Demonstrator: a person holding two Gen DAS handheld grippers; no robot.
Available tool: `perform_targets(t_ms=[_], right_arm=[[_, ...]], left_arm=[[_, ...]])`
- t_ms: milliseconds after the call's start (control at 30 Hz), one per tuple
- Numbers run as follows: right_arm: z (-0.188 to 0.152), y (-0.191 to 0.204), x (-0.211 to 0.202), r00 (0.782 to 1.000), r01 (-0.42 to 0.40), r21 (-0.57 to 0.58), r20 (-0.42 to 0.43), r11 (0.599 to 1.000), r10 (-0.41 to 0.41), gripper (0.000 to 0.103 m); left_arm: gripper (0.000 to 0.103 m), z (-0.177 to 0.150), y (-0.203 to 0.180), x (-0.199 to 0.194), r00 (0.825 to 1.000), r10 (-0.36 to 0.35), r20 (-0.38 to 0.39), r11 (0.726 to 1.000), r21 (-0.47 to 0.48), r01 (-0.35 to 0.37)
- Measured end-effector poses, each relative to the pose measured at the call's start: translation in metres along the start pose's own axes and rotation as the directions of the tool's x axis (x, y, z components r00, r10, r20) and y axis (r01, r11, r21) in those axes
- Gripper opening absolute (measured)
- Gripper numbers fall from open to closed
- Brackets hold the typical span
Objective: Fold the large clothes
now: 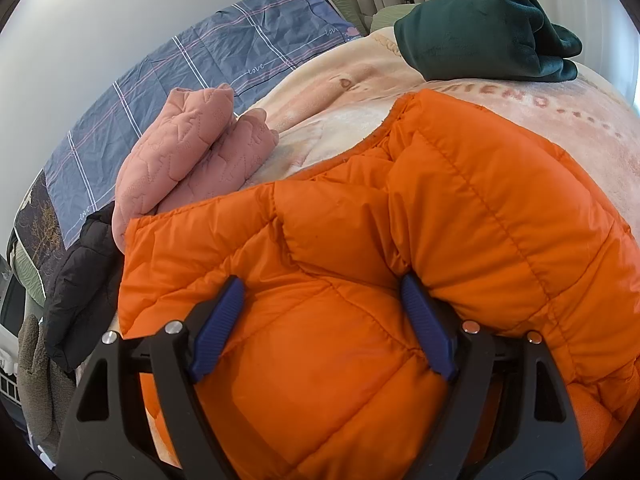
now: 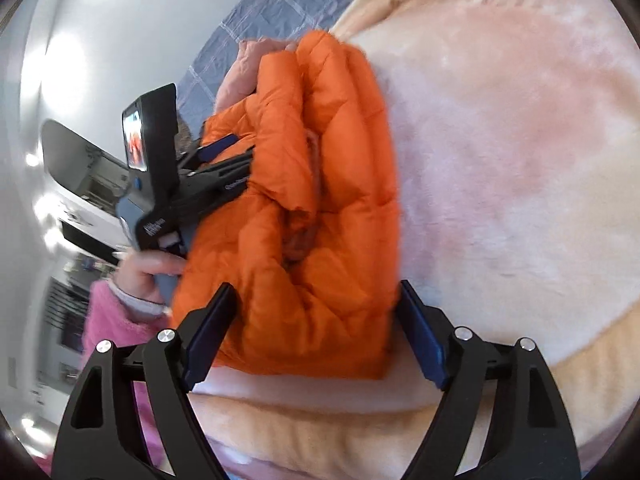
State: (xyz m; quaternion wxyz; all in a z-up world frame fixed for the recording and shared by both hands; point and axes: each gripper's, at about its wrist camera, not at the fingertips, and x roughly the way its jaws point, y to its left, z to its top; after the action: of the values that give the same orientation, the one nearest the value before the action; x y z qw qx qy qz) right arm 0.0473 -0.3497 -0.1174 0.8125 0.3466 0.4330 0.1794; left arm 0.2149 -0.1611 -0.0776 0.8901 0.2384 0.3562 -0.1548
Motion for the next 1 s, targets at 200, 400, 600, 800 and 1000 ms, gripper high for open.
perform_targets(t_ms=[200, 400, 600, 800, 1000], right_arm=[[0.014, -0.005, 0.017, 0.999, -0.014, 0.081, -0.031, 0.997, 0.017, 0.086], [0.007, 0.011, 0.015, 0.999, 0.038, -0.042, 0.001, 0.998, -0.038, 0.052], [0.000, 0.002, 0.018, 0.999, 0.039, -0.058, 0.021, 0.998, -0.038, 0.046], [-0.010, 0.000, 0.016, 0.996, 0.076, -0.102, 0.046, 0.992, -0.071, 0.048], [-0.017, -0.002, 0.016, 0.994, 0.098, -0.133, 0.060, 0.986, -0.091, 0.049]], left_arm=[[0.082, 0.000, 0.001, 0.000, 1.000, -0.002, 0.004, 1.000, -0.002, 0.002], [0.082, 0.000, 0.002, 0.000, 1.000, -0.012, 0.009, 1.000, -0.013, 0.012], [0.083, 0.003, -0.001, -0.003, 1.000, 0.003, 0.030, 1.000, -0.011, -0.003], [0.086, 0.005, -0.002, -0.004, 0.999, 0.005, 0.038, 1.000, -0.025, -0.004], [0.094, 0.009, 0.007, -0.020, 0.997, 0.043, 0.071, 0.997, -0.070, -0.038]])
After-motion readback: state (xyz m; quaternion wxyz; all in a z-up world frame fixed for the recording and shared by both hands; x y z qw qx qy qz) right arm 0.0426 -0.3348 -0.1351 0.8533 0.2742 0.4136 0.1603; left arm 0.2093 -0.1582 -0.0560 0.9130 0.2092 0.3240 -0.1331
